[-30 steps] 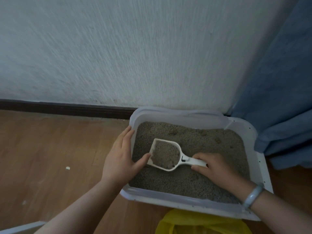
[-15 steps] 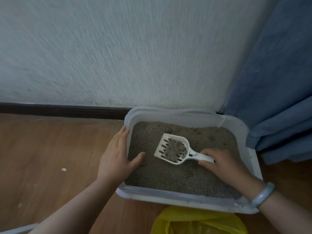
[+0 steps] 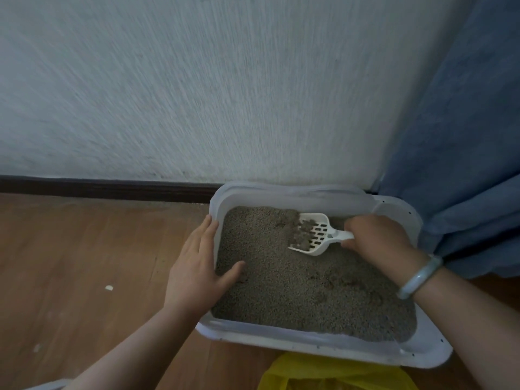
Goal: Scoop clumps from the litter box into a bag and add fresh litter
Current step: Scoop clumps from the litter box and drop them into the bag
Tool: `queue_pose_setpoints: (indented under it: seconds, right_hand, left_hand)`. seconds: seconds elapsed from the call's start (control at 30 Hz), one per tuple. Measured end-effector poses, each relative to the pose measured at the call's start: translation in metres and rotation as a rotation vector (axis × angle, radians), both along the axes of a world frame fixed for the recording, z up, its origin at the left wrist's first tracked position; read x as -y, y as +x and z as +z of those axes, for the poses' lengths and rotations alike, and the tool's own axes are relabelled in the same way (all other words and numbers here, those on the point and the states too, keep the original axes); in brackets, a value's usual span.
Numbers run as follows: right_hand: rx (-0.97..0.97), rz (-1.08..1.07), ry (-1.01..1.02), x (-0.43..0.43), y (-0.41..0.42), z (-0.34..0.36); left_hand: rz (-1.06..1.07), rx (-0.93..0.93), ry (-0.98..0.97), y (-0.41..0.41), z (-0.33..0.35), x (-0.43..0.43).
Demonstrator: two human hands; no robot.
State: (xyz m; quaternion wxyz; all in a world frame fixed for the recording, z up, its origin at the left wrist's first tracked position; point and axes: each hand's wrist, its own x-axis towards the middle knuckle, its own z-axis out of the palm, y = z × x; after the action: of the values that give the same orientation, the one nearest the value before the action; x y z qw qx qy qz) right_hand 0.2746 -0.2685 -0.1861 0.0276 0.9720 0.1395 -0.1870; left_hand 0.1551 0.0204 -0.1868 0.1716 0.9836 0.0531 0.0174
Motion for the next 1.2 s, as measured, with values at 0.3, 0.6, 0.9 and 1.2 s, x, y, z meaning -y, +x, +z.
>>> queue_pose_setpoints:
  seconds: [0.3, 0.6, 0.9, 1.2]
  right_hand:
    - [0.007, 0.045, 0.273, -0.046, 0.005, -0.033]
    - [-0.089, 0.056, 0.555, -0.07, 0.004, -0.059]
    - [-0.125, 0.235, 0.345, -0.032, 0.004, -0.025]
    - [-0.136, 0.405, -0.182, -0.07, -0.014, 0.031]
  left_hand:
    - [-0.026, -0.008, -0.012, 0.0, -0.003, -0.003]
    - [-0.027, 0.002, -0.027, 0.0, -0.002, -0.003]
    - [-0.02, 0.007, -0.031, -0.002, -0.001, -0.003]
    - [-0.018, 0.0, -0.055, -0.002, 0.0, -0.004]
